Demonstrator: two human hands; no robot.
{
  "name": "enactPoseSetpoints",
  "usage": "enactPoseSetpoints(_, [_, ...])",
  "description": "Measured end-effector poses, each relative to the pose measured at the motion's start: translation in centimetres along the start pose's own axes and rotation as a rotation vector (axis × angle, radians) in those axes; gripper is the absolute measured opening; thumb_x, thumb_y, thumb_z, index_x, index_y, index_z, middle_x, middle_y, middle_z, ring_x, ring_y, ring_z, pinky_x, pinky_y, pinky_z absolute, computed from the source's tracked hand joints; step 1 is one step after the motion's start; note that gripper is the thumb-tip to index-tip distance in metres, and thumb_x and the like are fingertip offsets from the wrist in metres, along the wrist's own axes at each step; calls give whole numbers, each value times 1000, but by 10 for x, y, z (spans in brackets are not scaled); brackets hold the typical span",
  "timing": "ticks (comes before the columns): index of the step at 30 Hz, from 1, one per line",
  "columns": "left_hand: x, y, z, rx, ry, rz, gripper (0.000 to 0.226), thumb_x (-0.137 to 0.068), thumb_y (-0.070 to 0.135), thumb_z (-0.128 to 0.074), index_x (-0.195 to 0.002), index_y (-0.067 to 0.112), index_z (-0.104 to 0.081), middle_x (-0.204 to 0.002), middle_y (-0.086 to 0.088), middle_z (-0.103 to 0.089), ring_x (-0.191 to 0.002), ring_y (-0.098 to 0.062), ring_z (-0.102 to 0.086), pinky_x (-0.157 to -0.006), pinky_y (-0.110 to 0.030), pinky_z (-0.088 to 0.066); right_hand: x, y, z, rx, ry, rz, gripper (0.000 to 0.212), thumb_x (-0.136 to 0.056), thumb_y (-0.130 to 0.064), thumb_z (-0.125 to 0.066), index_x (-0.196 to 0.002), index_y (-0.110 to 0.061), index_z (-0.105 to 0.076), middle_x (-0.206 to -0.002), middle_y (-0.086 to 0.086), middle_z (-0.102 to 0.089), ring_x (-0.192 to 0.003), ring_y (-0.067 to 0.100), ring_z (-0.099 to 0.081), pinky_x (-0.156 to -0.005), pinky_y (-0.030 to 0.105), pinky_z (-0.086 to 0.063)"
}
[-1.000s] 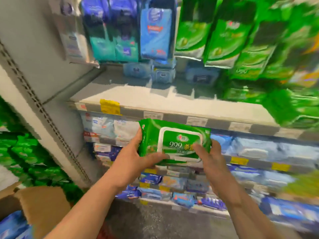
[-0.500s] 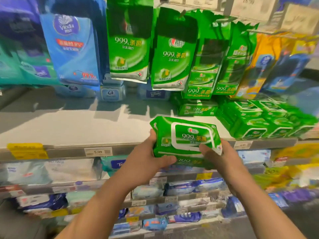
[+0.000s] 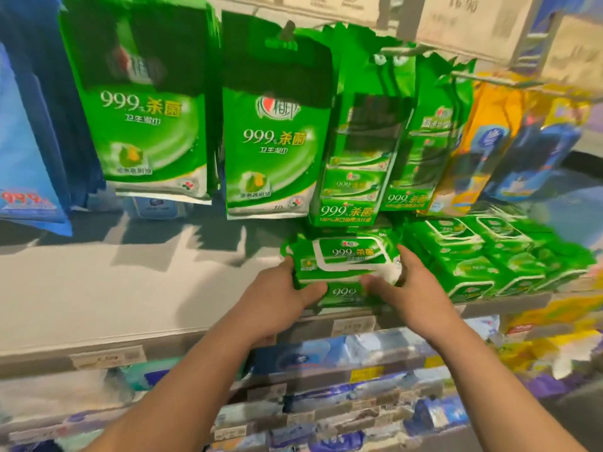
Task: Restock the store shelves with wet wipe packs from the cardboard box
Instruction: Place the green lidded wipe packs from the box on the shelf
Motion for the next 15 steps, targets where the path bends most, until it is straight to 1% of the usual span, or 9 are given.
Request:
enactPoseSetpoints(1, [-4,3,-4,-95,1,9,48,-92,52,-66,-133,28,-59,-124,2,-71,-110,-20,-66,-86,-27,-48,-9,10,-4,137,16,16,86,-78,-68,-73,-148,-24,-49,-121,-1,-67,-112,23,-65,-94,37,-52])
enactPoseSetpoints(2, [-6,5,-8,-166,10,12,47,-95,50,-64,-136,27,-57,-125,-1,-71,-111,-22,-65,-83,-26,-46,-15,18,-8,291,41,42,90,-85,-70,-63,-154,-17,-43,-121,6,-64,-117,28,-62,-95,35,-49])
enactPoseSetpoints(4, [-10,5,-16,-212,37,18,45,-96,48,-63,-135,27,-56,-122,-3,-72,-108,-23,-65,-81,-27,-47,-18,24,-15,536,117,170,90,-95,-74,-35,-158,-10,-36,-135,11,-61,-134,29,-52,-108,34,-42])
enactPoseSetpoints(5, [-12,4,-19,-207,48,24,43,-96,47,-63,-134,28,-56,-121,-1,-72,-107,-21,-66,-81,-27,-47,-16,26,-16,527,102,185,86,-97,-71,-35,-160,-13,-32,-148,11,-53,-143,27,-42,-115,33,-35])
enactPoseSetpoints(7, [-14,3,-20,-198,69,33,40,-96,45,-64,-132,29,-57,-120,3,-73,-107,-19,-66,-86,-29,-50,-16,36,-15,339,34,102,79,-97,-56,-57,-163,-26,-24,-164,9,-28,-153,25,-22,-121,32,-23])
enactPoseSetpoints(9, [-18,4,-21,-194,82,37,40,-95,45,-65,-132,31,-58,-119,7,-73,-108,-18,-66,-91,-32,-51,-16,40,-10,262,66,117,79,-95,-46,-67,-161,-30,-27,-167,7,-18,-154,23,-16,-121,33,-20])
enactPoseSetpoints(11, [-22,9,-23,-190,86,32,39,-95,45,-65,-132,31,-59,-119,8,-73,-109,-17,-66,-91,-31,-50,-18,40,-6,258,159,193,76,-91,-38,-74,-157,-21,-41,-164,15,-24,-151,29,-21,-119,36,-26])
enactPoseSetpoints(13, [-27,14,-28,-195,96,25,38,-96,45,-64,-131,29,-60,-118,6,-74,-109,-19,-66,-90,-31,-50,-24,42,-4,342,265,274,70,-82,-26,-85,-142,-4,-58,-148,25,-45,-139,40,-37,-110,44,-38])
enactPoseSetpoints(15, [-32,19,-33,-200,120,24,37,-96,44,-63,-128,26,-61,-114,3,-75,-108,-21,-66,-90,-33,-50,-34,46,-2,430,305,322,67,-73,-20,-92,-131,3,-65,-132,26,-59,-127,37,-43,-101,52,-47])
Point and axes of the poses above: each hand's wrist, its own x-axis away from the middle knuckle, its own z-axis out of the back of the hand, y = z × x, the point moved 7 cm from there along -x, towards the middle knuckle
